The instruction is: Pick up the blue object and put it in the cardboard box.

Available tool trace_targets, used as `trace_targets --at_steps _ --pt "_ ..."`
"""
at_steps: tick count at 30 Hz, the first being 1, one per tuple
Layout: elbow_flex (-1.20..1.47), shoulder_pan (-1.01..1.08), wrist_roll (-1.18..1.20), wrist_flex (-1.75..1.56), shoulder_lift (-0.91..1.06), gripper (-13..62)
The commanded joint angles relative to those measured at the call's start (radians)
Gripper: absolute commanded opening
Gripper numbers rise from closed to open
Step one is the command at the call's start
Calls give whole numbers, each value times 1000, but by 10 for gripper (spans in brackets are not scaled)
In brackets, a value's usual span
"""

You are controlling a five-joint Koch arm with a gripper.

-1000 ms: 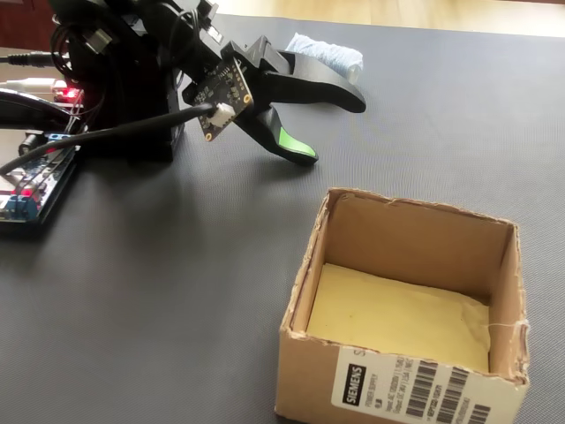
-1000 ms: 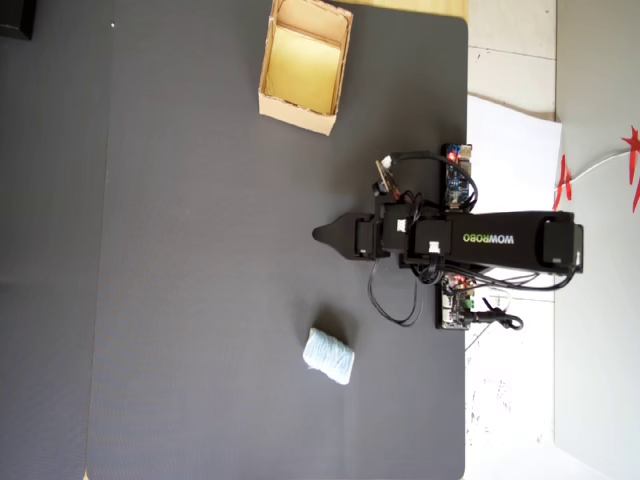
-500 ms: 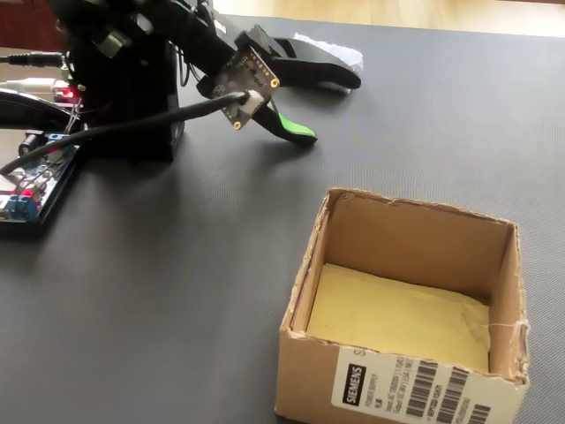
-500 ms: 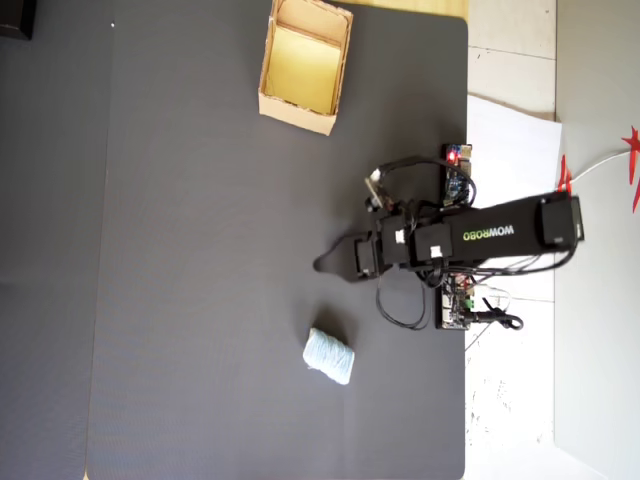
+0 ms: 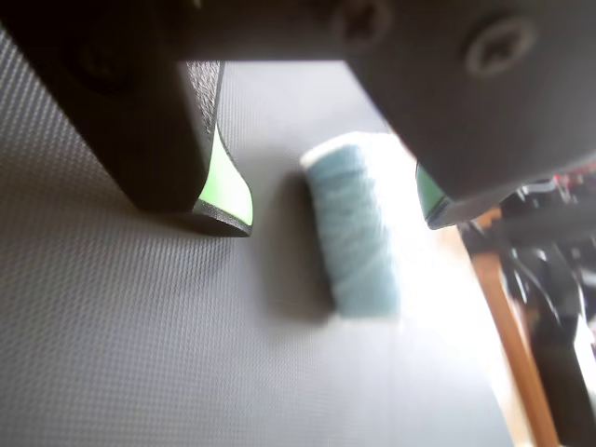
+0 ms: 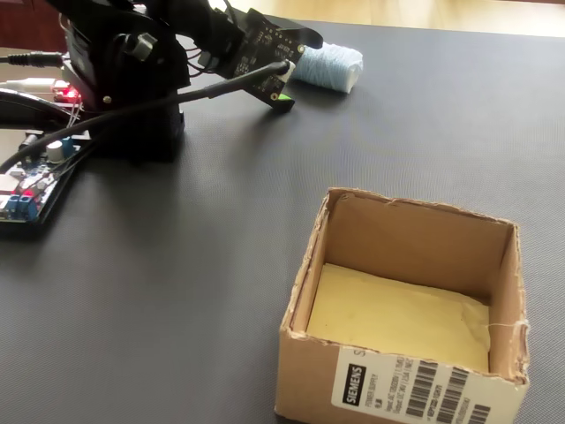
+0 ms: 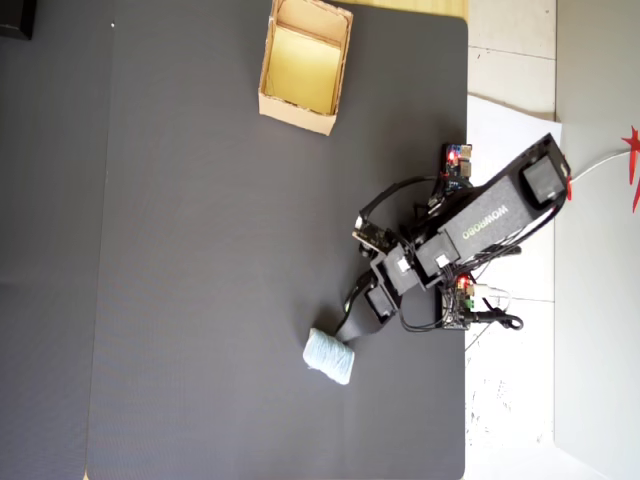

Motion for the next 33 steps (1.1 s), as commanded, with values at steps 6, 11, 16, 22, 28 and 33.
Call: trace_targets --at_steps 6,11,16,22,28,33 --pt "-146 -75 -18 176 9 331" --pt "-278 -72 -31 238 -72 331" --pt "-422 -64 -31 308 -152 332" --pt "-792 -83 -32 548 -425 334" --pt "-798 -103 -34 540 -497 338" --pt "-742 -103 -44 509 -569 236"
